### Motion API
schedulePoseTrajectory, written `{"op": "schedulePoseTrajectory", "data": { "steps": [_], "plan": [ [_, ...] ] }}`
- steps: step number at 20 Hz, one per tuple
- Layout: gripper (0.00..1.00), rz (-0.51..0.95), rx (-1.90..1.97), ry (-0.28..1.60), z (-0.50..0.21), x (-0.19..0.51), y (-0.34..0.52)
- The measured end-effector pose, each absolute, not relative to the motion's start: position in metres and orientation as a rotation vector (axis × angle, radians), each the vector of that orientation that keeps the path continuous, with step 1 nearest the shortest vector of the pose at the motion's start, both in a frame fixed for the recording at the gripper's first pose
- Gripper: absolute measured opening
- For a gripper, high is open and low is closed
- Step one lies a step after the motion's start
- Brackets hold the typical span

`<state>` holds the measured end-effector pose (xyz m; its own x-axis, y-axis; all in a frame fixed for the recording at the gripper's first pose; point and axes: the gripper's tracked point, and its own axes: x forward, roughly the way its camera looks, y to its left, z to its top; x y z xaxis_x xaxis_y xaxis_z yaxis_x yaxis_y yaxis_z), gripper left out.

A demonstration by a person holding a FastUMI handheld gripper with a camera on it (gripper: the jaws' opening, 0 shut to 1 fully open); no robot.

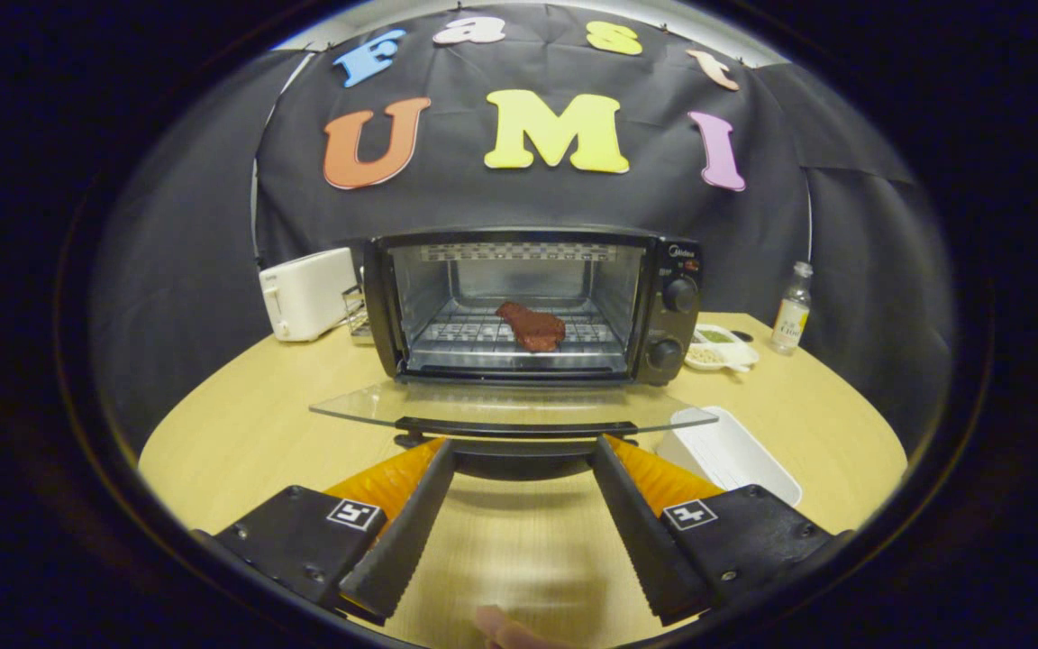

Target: Open the toaster oven, put the food inside, and close the toaster oven door.

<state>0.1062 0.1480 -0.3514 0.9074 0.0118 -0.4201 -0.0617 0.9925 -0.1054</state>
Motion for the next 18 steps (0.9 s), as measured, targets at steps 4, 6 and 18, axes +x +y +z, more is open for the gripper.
{"op": "schedulePoseTrajectory", "data": {
  "steps": [4, 6, 18],
  "plan": [
    [0.99, 0.037, -0.116, 0.379, -0.323, 0.118, 0.152],
    [0.99, 0.036, -0.106, 0.362, -0.311, 0.127, 0.155],
    [1.00, 0.046, -0.142, 0.238, -0.239, 0.196, 0.174]
  ]
}}
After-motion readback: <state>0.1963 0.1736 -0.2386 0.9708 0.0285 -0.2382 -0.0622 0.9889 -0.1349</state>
